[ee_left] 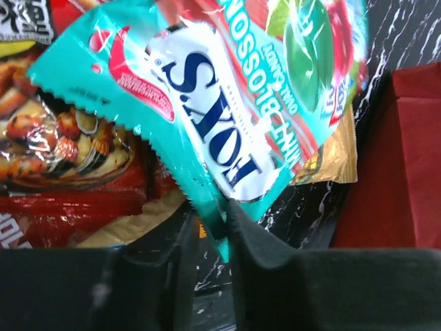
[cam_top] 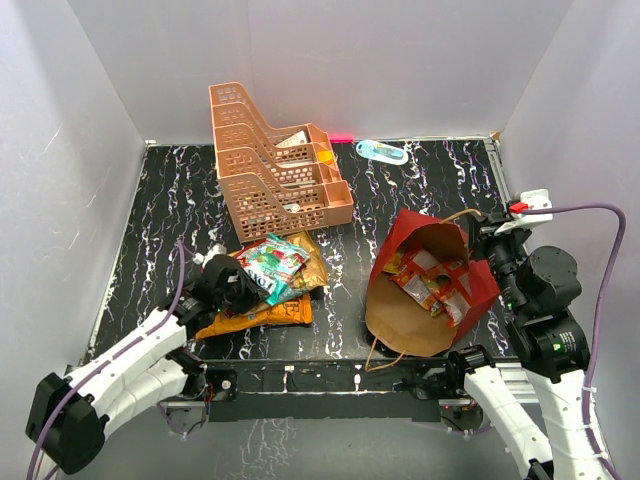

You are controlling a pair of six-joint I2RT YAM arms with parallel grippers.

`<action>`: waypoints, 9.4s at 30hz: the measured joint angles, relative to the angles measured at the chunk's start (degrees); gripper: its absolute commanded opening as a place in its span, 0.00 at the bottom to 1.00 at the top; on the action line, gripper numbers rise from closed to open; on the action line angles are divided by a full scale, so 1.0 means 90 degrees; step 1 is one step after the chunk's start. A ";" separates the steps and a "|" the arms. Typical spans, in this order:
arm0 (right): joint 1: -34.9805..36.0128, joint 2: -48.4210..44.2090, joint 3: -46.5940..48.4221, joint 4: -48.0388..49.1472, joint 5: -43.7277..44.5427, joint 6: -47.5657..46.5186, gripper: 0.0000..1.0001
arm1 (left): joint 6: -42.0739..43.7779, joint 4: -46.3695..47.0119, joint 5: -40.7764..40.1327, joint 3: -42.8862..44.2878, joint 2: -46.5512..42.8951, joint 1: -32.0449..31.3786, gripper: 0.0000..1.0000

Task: Take the snacks out of the paper bag
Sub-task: Place the snack at the center of the board, then take out the snack from the paper bag, then place the snack at the center of the board.

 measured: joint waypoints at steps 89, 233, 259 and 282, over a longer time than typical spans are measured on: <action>0.0000 0.0073 0.0265 -0.0527 -0.0957 0.0466 0.08 | 0.1953 0.8548 -0.3094 0.3830 0.7820 -0.4903 0.29; 0.0000 -0.0325 0.0347 -0.0716 -0.0284 0.0102 0.08 | 0.2650 -0.0194 0.1110 0.2256 0.1277 0.2421 0.00; 0.0000 -0.0187 0.0335 -0.0614 -0.0313 0.0112 0.08 | 0.3830 -0.0209 -0.0325 0.1583 0.1598 0.2421 0.33; 0.0000 0.0527 0.0427 -0.0304 -0.0316 -0.0814 0.08 | 0.3492 0.1054 0.0466 0.1987 -0.0381 -0.1307 0.77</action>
